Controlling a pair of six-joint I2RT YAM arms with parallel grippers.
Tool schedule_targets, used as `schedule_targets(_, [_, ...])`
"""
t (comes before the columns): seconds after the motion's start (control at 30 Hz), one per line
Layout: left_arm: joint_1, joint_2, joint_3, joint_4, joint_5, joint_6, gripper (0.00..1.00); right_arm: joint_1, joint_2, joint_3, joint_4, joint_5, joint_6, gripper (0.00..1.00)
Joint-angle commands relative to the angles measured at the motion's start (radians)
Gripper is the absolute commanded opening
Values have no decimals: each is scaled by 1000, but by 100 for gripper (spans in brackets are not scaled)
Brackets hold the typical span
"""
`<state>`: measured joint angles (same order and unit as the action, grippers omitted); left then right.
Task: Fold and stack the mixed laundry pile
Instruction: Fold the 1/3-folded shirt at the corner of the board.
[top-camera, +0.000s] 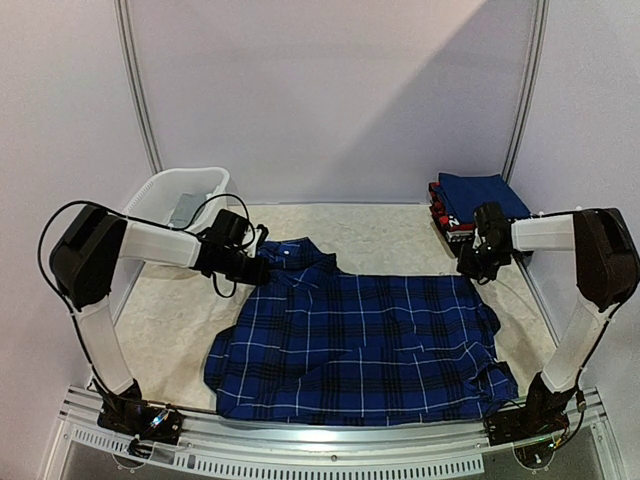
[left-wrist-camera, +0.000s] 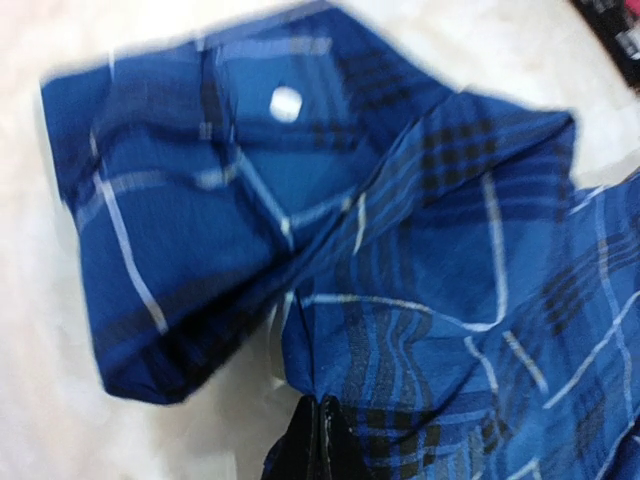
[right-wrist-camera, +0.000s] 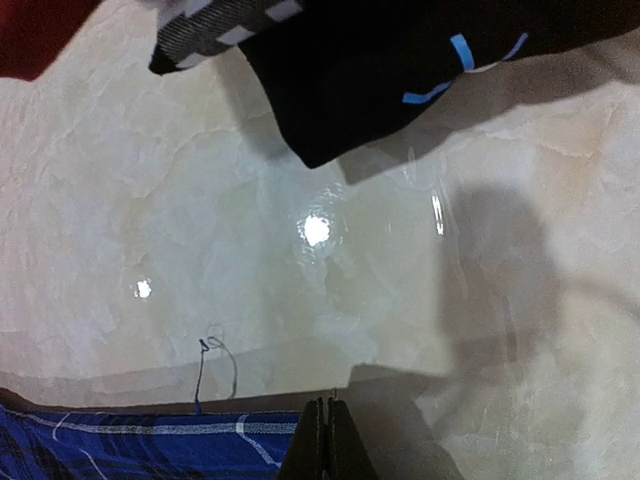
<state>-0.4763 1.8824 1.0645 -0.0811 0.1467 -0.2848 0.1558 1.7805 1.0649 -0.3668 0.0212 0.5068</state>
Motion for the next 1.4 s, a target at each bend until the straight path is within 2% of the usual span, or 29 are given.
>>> schedule_targets(0.0, [7, -86, -15, 13, 10, -2, 0, -8, -93, -6, -15, 12, -8, 0])
schedule_targets(0.67, [-38, -268, -148, 29, -17, -1, 0, -7, -319, -159, -19, 16, 10, 0])
schedule_targets(0.97, [-134, -434, -239, -22, -124, -22, 0, -7, -521, -302, -43, 20, 55, 0])
schedule_targets(1.37, [-237, -568, -379, -39, -271, -70, 0, -7, -770, -475, -98, -10, 105, 1])
